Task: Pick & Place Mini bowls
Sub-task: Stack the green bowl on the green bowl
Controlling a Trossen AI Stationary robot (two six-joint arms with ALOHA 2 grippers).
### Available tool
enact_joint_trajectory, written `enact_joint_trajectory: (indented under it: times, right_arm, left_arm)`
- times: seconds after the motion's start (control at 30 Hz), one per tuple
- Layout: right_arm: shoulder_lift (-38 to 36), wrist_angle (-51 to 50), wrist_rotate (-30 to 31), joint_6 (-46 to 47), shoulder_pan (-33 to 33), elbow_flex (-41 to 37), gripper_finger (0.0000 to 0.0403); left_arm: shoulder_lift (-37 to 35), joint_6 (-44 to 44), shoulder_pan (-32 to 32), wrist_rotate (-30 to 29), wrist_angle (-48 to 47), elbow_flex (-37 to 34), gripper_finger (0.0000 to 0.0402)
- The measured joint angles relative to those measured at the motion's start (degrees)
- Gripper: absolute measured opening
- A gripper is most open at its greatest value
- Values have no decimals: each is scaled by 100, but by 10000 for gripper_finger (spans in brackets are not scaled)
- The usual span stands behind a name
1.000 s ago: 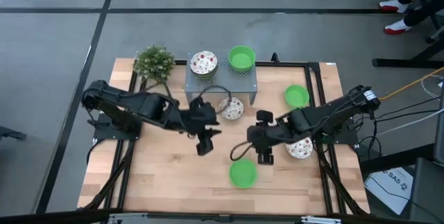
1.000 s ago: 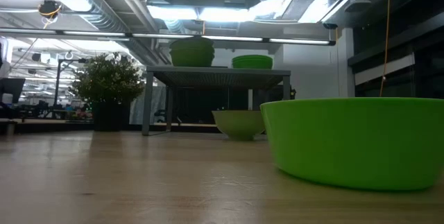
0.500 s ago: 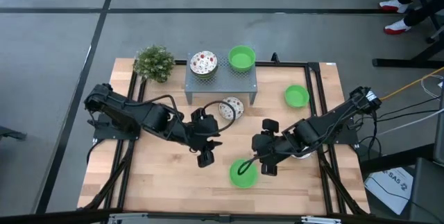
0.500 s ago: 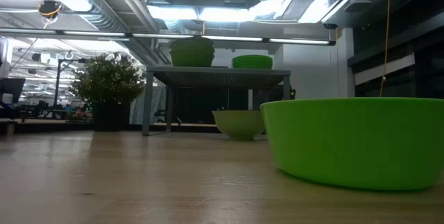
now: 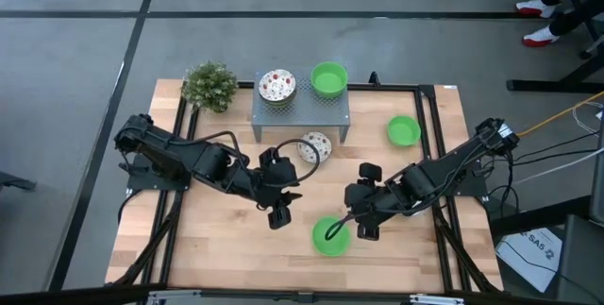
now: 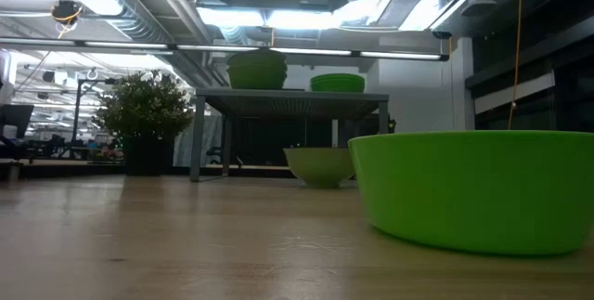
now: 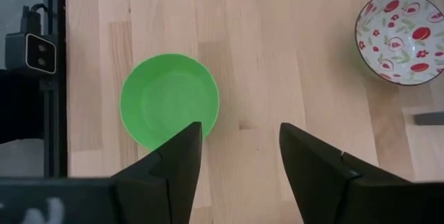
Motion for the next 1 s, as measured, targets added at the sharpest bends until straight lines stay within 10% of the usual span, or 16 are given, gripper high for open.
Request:
enact_joint_trajectory:
  times: [1.0]
  right_arm:
    - [0, -144, 335, 560, 581, 0, 194]
  left_arm:
    - [256, 671, -116, 147, 2, -2, 126]
